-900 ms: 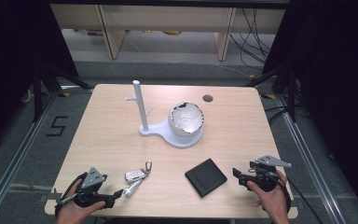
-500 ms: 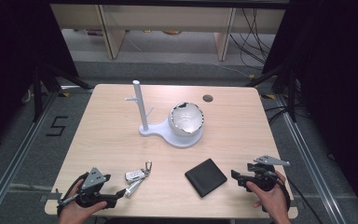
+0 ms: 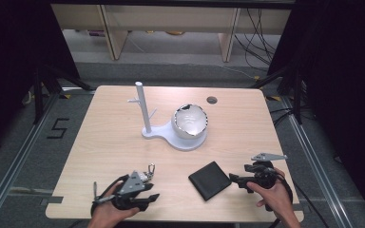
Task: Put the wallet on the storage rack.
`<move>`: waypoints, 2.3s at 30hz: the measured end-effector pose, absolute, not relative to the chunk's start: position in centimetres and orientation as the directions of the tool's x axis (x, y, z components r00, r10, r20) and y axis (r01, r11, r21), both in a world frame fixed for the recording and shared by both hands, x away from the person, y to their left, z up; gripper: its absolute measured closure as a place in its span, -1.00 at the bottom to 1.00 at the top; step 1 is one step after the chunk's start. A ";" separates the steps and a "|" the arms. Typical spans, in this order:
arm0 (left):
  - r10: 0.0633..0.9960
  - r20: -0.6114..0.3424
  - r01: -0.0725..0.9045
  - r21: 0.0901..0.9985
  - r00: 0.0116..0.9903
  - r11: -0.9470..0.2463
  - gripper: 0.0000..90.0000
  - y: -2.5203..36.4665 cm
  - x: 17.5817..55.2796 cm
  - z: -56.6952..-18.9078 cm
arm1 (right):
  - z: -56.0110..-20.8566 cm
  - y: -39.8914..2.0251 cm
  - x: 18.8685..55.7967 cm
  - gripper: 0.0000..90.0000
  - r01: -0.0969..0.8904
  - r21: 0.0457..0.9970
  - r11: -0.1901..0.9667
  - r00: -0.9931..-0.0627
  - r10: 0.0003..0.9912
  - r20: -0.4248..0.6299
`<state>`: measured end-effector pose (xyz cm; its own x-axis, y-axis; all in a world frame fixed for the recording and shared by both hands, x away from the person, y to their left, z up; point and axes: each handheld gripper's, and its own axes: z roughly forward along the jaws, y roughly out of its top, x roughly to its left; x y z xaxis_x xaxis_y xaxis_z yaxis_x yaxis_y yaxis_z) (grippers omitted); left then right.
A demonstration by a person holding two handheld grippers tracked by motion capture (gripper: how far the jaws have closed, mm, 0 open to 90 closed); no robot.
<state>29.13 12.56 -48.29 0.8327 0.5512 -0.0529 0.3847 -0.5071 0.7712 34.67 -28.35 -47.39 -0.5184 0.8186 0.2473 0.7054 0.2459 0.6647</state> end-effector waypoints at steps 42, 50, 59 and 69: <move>0.350 -0.011 0.255 0.706 0.937 -0.661 0.98 0.9 33.3 -50.7 | -49.6 -24.0 38.5 -0.24 0.801 0.526 0.285 -0.526 0.756 0.391; 0.342 0.008 0.243 0.689 0.940 -0.683 0.98 0.7 33.3 -50.8 | -49.9 -24.5 38.3 -0.17 0.853 0.492 0.172 -0.440 0.744 0.503; 0.332 0.029 0.226 0.677 0.943 -0.701 0.98 0.8 33.2 -50.7 | -49.6 -24.4 38.1 0.26 0.854 0.493 0.166 -0.460 0.684 0.566; 0.332 0.027 0.228 0.674 0.943 -0.703 0.97 0.8 33.1 -50.7 | -48.1 -24.3 38.0 0.59 0.846 0.493 0.204 -0.501 0.620 0.604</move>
<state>33.12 0.76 -50.69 0.9429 0.3319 0.0270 0.2280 -0.7027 0.6739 38.05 -24.29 -48.10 -0.5010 0.6201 0.6037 0.8459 0.2036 0.4929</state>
